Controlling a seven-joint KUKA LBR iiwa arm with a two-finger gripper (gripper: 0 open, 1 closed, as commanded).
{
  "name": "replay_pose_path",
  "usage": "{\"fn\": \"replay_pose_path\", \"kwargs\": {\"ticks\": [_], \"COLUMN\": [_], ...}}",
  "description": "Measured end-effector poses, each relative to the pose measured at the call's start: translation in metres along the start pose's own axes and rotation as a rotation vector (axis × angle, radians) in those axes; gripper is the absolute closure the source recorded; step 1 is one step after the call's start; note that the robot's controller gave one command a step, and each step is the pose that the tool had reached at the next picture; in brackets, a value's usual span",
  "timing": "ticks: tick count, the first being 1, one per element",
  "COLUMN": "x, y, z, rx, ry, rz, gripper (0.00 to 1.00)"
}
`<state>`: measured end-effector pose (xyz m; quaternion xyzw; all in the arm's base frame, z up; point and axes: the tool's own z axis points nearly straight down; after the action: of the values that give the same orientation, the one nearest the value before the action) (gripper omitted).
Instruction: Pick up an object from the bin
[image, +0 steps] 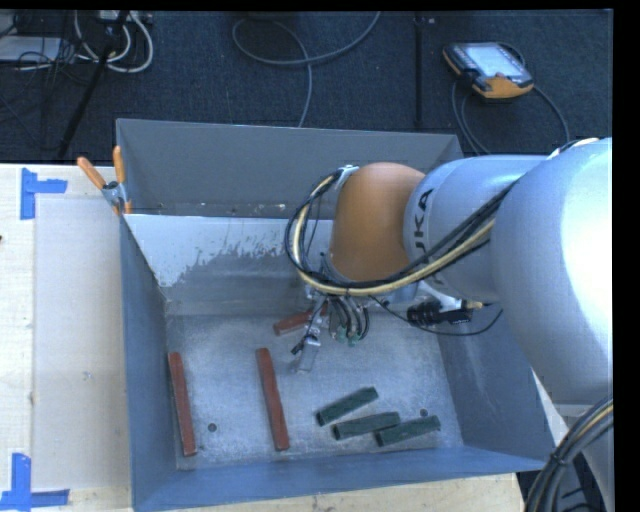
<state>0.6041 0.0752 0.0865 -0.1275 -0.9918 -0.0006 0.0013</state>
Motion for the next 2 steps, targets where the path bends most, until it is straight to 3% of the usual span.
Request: {"fn": "replay_pose_path", "kwargs": {"ticks": [1, 2], "x": [-0.0033, -0.0033], "y": [-0.0302, -0.0303], "z": [0.0168, 0.0167], "rx": [0.001, 0.001], "ry": [-0.002, -0.002], "rz": [-0.047, -0.046], "gripper": [1.0, 1.0]}}
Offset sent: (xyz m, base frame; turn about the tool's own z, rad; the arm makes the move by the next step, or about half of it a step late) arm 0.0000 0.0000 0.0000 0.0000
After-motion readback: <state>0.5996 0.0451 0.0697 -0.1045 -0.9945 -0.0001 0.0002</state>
